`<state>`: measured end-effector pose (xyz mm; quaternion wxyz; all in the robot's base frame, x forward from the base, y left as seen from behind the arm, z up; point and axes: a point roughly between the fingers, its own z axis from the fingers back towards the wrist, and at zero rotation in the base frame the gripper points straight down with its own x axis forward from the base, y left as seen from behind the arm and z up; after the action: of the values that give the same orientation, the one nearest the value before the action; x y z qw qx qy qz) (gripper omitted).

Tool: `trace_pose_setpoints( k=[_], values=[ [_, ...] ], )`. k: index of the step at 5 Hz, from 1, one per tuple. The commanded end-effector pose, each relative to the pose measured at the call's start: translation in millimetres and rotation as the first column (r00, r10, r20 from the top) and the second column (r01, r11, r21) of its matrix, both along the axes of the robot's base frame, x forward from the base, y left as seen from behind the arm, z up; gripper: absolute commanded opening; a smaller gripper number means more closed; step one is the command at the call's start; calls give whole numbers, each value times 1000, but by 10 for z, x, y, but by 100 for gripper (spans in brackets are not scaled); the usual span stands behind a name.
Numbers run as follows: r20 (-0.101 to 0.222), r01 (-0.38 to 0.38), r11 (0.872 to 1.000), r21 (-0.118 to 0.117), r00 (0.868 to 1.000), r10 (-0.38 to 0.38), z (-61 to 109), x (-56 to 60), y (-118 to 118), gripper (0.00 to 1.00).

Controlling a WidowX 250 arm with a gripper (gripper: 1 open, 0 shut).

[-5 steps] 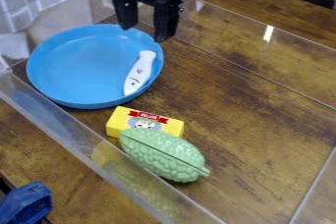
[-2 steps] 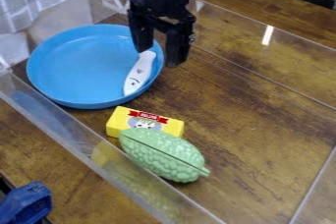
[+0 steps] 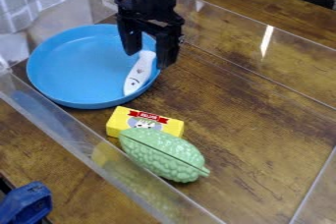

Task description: Put the yellow brick in the blue tray

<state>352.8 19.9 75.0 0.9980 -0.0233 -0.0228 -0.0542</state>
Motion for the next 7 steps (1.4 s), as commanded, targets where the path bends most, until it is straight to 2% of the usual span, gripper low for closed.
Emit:
trace_pose_setpoints(
  k=[1, 3, 4, 6, 7],
  values=[
    [142, -82, 997, 3, 987, 81, 482, 179, 22, 100],
    [149, -83, 997, 11, 986, 80, 623, 259, -106, 100],
    [151, -97, 995, 3, 984, 96, 631, 284, -174, 100],
    [152, -113, 994, 1, 982, 111, 513, 153, 46, 100],
    [124, -39, 999, -1, 992, 38, 486, 68, -61, 100]
  ],
)
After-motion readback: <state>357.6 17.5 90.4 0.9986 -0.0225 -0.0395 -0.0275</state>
